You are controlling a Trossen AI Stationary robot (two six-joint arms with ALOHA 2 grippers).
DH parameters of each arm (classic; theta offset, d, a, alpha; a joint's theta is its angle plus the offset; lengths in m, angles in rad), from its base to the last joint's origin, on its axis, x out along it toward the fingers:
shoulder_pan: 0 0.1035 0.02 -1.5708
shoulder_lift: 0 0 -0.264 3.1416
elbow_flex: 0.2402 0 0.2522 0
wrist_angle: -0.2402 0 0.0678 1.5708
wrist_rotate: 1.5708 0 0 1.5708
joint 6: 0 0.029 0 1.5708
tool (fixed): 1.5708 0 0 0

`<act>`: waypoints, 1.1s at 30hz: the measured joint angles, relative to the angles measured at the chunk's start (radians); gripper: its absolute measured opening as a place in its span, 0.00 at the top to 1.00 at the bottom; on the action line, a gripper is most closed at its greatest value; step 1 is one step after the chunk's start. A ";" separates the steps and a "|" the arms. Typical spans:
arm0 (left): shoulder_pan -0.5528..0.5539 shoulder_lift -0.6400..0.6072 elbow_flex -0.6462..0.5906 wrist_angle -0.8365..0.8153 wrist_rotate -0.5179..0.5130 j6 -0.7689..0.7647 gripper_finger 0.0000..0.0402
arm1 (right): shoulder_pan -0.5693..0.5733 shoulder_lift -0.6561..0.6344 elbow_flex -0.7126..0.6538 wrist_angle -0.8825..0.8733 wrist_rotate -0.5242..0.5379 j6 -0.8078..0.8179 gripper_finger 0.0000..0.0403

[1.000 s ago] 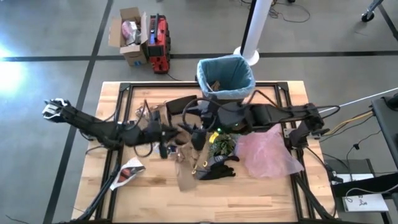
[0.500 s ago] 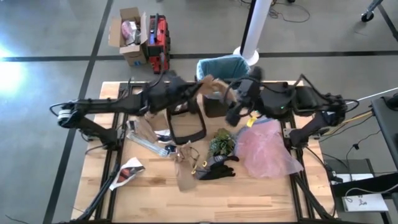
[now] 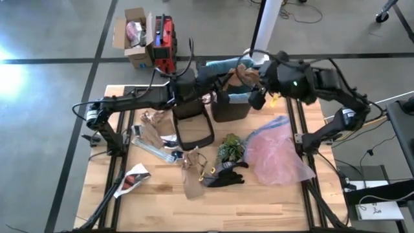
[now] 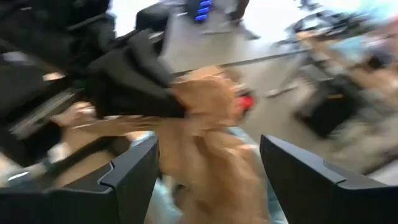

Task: Place trash/remove bag and relplace
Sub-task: Put the brown napkin into the trash bin

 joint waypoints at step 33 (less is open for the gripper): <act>0.001 -0.363 0.039 -0.527 0.119 0.057 0.53 | -0.242 0.089 0.001 0.089 -0.065 -0.435 1.00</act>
